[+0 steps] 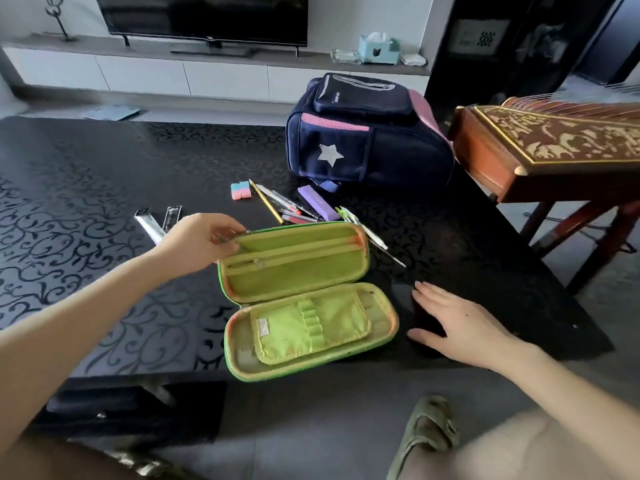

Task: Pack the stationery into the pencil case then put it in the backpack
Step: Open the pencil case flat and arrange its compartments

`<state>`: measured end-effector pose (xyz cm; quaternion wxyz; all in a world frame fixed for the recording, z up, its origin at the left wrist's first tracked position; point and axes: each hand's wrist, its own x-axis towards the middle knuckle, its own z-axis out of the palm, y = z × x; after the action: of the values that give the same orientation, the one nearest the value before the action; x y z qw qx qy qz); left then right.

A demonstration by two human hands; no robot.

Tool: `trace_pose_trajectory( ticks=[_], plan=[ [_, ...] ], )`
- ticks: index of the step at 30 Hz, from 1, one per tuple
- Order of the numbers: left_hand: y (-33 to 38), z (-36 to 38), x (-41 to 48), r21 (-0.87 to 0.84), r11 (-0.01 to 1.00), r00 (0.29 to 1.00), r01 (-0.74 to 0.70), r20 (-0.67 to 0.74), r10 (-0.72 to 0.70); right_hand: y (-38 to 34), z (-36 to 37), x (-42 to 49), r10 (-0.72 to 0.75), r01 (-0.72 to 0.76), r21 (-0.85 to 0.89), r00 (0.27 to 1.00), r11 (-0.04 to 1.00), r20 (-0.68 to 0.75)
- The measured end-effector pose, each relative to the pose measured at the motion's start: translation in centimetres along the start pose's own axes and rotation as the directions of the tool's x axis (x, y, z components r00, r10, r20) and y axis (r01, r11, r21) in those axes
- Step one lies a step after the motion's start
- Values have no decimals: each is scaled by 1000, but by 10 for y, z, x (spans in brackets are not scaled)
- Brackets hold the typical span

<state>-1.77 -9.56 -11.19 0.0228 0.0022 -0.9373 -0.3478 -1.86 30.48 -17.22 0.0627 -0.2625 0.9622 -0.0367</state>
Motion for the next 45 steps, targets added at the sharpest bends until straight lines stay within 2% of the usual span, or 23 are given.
trace_pose_trajectory(
  ticks=[3,5,7,10,12,14,16,18,21,22,24,26,27,28,30,33,36,39,42,45],
  plan=[
    [-5,17,-1,67,995,997,72,-43,-69,-5,-3,-19,-11,12,-19,997,1000,81],
    [1,29,-7,196,979,990,62,-140,-34,-5,-1,-27,-52,60,-72,994,996,99],
    [15,39,-20,378,925,984,-48,-140,108,-4,1,-33,-73,84,-109,992,990,101],
    [34,46,-46,598,772,942,-215,-79,325,0,-1,-37,-91,102,-91,989,991,119],
    [43,48,-60,637,716,909,-284,-59,413,4,-5,-38,-122,134,-78,982,988,141],
    [45,53,-66,572,726,891,-381,18,453,5,-8,-39,-148,156,-61,981,986,127],
    [47,65,-70,481,750,889,-454,182,421,4,-6,-42,-216,221,-146,975,964,46],
    [48,79,-73,486,743,882,-461,341,325,6,3,-47,-258,239,-276,966,931,-36],
    [52,90,-74,570,686,878,-453,420,230,12,13,-58,-284,228,-360,952,905,-111],
    [53,91,-73,584,664,872,-468,428,238,15,9,-59,-243,191,-333,962,923,-124],
    [53,88,-71,591,628,851,-507,460,254,22,-4,-58,-62,35,-155,983,987,-174],
    [54,82,-69,531,696,859,-483,439,262,25,-20,-51,117,-103,63,952,993,-283],
    [53,78,-68,473,758,875,-449,405,265,21,-27,-48,151,-104,144,916,984,-371],
    [53,75,-67,418,808,891,-416,366,270,13,-35,-44,137,-58,182,879,982,-456],
    [51,69,-62,354,869,924,-346,288,251,-17,-46,-37,-11,104,140,839,985,-543],
    [47,63,-58,214,960,975,-182,165,148,-65,-40,-29,-266,297,-37,787,954,-556],
    [46,62,-54,135,984,987,-119,122,102,-95,-20,-11,-410,380,-172,741,909,-532],
    [51,61,-54,105,986,984,-131,133,117,-109,2,7,-472,432,-198,750,880,-463],
    [51,57,-55,102,981,978,-167,143,152,-107,15,11,-509,496,-138,779,857,-366],
    [46,54,-60,152,971,960,-184,240,144,-96,5,-2,-426,470,-30,769,882,-476]
  ],
)
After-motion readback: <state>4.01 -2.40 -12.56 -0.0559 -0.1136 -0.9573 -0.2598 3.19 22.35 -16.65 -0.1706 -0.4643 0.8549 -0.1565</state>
